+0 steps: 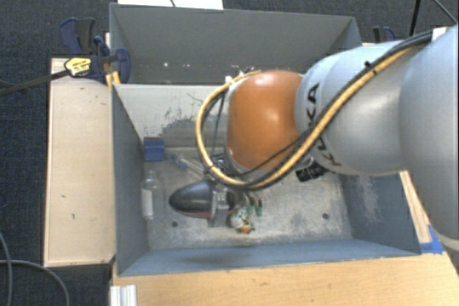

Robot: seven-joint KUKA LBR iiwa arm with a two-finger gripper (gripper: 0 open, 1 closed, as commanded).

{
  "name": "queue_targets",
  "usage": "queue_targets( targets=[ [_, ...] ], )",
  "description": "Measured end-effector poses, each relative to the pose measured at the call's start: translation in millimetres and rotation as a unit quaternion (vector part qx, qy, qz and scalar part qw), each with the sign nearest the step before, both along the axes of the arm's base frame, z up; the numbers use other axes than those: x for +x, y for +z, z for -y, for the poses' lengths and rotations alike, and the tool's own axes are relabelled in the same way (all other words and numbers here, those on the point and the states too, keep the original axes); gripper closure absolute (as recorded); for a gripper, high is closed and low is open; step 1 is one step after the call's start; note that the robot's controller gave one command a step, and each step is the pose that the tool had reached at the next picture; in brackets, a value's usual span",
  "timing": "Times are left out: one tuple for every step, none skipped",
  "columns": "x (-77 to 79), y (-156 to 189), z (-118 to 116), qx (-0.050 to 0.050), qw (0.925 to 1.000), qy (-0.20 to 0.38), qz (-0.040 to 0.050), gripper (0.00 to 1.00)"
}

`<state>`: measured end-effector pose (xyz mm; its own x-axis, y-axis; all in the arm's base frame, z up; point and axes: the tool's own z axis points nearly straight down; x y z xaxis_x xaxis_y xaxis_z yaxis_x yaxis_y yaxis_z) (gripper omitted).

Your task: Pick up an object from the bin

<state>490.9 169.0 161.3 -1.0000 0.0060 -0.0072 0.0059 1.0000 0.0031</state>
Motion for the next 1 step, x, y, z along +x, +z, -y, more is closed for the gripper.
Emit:
queue_targets(
  targets=[
    [10.7, 133.1, 2.4, 0.0, 1.0, 0.009, 0.0017, 1.0]
  ],
)
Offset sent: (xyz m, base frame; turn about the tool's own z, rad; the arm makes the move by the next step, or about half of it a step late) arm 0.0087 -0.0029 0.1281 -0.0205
